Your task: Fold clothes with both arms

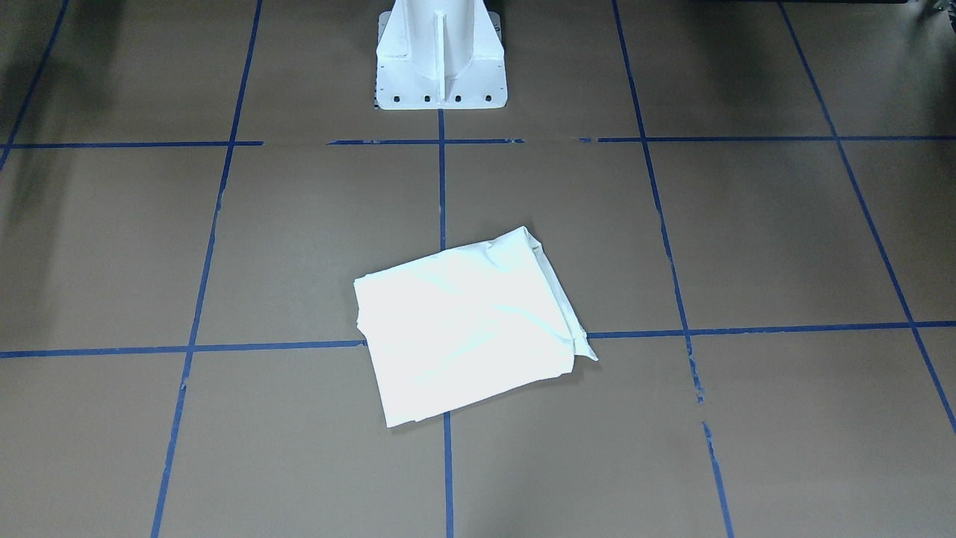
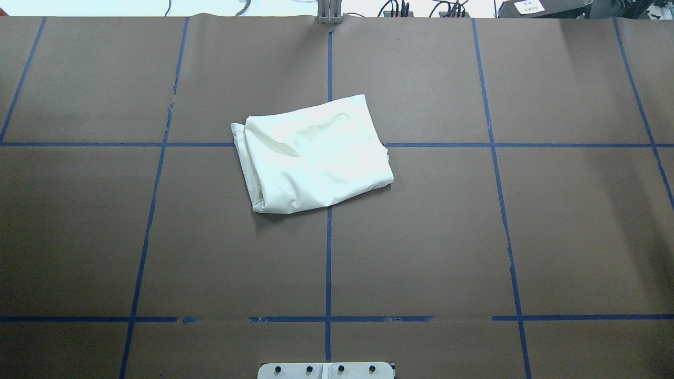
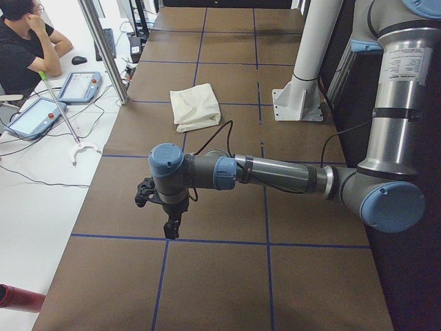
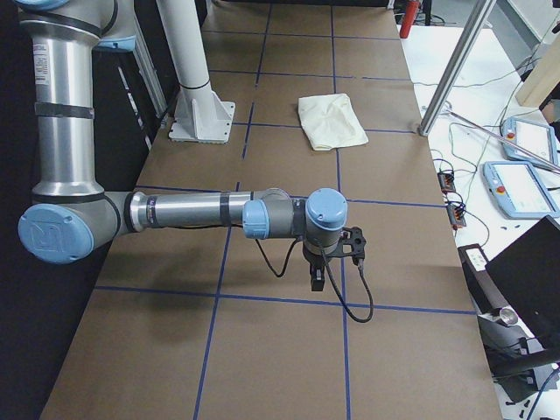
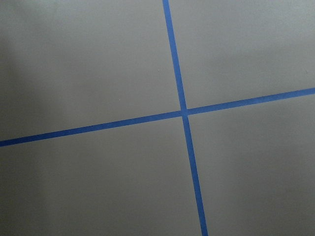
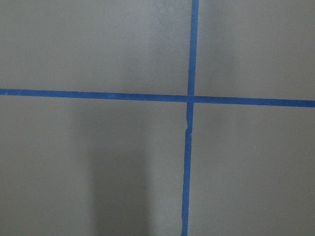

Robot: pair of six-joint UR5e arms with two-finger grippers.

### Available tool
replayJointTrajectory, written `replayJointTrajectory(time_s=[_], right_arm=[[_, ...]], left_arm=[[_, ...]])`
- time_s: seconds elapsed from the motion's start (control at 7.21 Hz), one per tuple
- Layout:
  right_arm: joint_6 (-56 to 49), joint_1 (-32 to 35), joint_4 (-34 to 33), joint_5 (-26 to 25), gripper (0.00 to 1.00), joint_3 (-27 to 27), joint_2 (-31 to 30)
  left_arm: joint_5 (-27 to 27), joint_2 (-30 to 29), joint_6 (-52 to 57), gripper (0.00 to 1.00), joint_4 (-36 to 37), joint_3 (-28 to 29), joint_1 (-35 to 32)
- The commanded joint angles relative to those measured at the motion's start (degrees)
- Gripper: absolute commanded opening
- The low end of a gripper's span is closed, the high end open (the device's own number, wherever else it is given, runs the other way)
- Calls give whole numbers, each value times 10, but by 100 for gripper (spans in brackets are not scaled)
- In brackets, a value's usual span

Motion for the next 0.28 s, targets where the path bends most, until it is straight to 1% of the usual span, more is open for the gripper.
replayJointTrajectory(time_s=[0.0, 0.14], right_arm=[[-1, 0, 0, 0, 100, 0, 0], [-2, 0, 0, 0, 100, 0, 0]], left_arm=[[0, -1, 0, 100, 0, 0, 0], [0, 0, 0, 100, 0, 0, 0]])
